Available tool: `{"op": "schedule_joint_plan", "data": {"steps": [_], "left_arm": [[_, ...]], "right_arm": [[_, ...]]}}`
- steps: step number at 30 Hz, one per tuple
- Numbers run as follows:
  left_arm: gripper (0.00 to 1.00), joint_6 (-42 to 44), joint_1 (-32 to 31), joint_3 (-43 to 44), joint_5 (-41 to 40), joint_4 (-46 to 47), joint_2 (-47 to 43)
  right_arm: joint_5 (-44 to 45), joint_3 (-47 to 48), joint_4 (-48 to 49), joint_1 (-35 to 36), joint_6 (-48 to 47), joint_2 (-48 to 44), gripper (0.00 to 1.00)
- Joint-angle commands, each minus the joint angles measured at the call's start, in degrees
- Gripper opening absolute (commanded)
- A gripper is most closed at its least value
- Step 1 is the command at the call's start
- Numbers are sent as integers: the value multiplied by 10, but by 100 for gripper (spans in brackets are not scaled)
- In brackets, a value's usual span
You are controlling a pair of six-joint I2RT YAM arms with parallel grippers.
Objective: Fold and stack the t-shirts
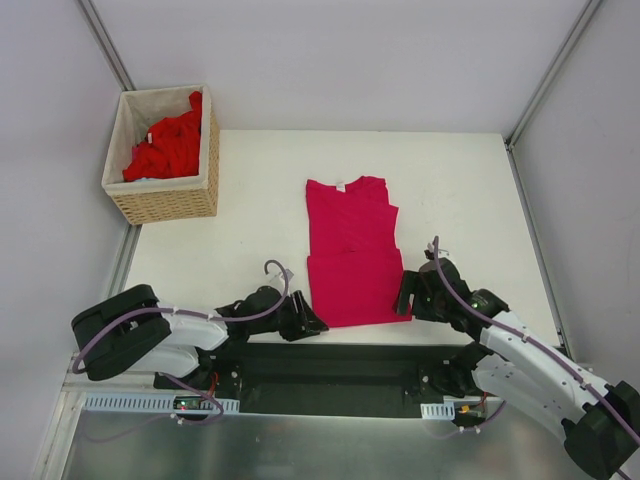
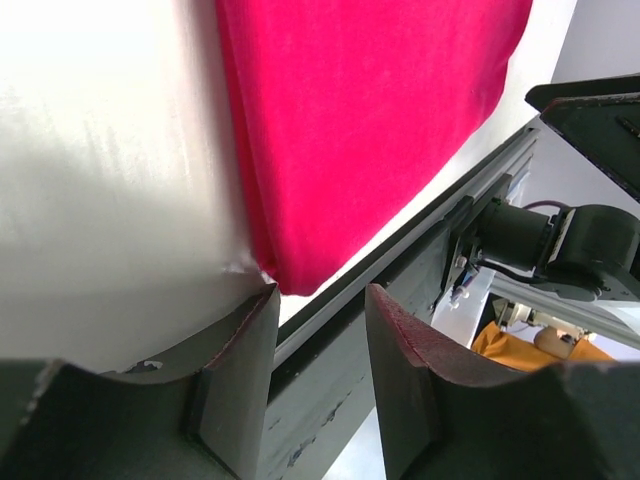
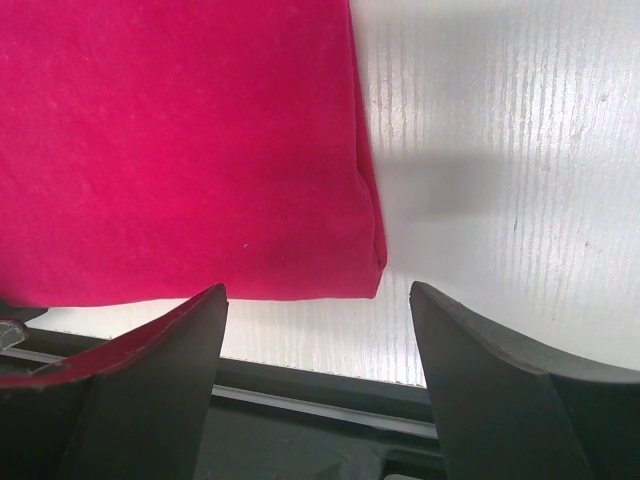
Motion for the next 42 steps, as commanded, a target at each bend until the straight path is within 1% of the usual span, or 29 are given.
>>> {"op": "schedule_joint_plan", "data": {"steps": [1, 7, 15, 25, 33, 42], "left_arm": [[41, 6, 11, -1, -19, -19, 43], [41, -6, 18, -4, -20, -5, 69], [40, -23, 21, -24, -39, -26, 48], [32, -33, 23, -33, -61, -65, 26], [23, -27, 35, -20, -49, -48, 67], [22, -13, 51, -7, -35, -28, 97]], "right_arm": [[-4, 5, 5, 2, 5, -12, 77], [-3, 4, 3, 1, 1, -14, 78], [-7, 2, 12, 1, 2, -5, 78], [-12, 7, 16, 1, 3, -2, 78], [-11, 12, 5, 1, -1, -12, 78], [-9, 15, -2, 1, -6, -15, 78]]}}
